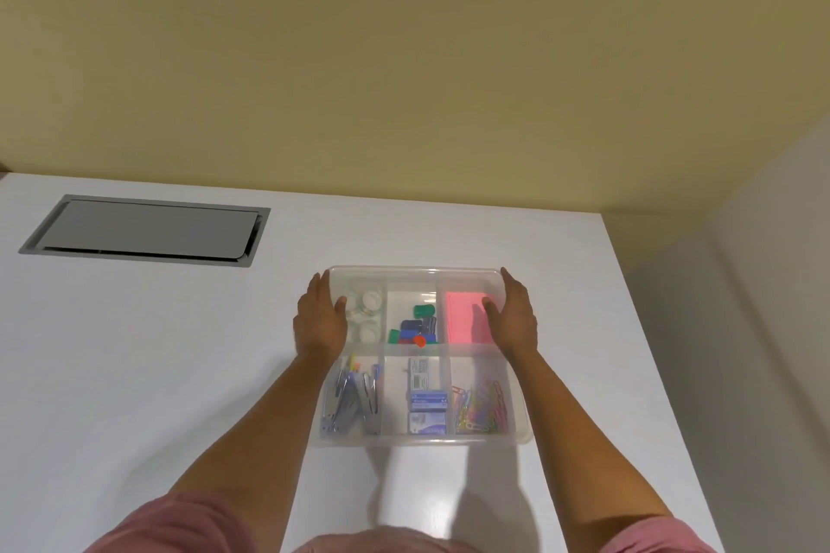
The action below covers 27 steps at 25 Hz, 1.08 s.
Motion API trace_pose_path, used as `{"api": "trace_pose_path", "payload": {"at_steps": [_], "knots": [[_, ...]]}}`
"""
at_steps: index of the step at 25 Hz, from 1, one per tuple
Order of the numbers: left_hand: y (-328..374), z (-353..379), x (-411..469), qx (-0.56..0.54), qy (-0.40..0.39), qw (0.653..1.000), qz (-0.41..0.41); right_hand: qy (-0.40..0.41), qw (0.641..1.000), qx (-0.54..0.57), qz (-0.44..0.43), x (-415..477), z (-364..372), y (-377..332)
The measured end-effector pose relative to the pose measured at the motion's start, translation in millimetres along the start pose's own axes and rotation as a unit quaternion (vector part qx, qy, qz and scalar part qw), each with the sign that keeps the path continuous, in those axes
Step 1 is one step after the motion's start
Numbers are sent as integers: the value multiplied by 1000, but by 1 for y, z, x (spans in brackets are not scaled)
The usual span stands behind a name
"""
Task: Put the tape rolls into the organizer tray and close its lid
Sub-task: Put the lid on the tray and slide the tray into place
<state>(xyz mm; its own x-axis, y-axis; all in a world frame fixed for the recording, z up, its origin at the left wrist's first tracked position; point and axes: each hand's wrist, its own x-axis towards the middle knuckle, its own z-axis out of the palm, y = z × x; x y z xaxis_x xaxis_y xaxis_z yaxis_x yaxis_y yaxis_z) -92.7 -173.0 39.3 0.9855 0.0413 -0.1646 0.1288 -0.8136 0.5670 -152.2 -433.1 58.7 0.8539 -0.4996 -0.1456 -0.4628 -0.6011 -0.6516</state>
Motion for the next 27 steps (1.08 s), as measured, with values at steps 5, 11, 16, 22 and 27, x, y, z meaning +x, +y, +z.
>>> {"api": "trace_pose_path", "payload": {"at_steps": [5, 11, 16, 22, 27], "knots": [[-12, 3, -40, 140, -35, 986, 85, -75, 965, -216, -126, -38, 2, 15], [-26, 7, -87, 199, -47, 973, 109, -110, 958, -242, -111, -90, 11, 32], [-30, 9, -95, 221, -50, 966, 126, -81, 955, -263, -114, -108, 18, 39], [-37, 13, -98, 208, -18, 967, 145, -26, 953, -268, -136, -111, 26, 43], [-40, 20, -95, 224, 5, 963, 148, -13, 954, -267, -137, -113, 26, 44]]}}
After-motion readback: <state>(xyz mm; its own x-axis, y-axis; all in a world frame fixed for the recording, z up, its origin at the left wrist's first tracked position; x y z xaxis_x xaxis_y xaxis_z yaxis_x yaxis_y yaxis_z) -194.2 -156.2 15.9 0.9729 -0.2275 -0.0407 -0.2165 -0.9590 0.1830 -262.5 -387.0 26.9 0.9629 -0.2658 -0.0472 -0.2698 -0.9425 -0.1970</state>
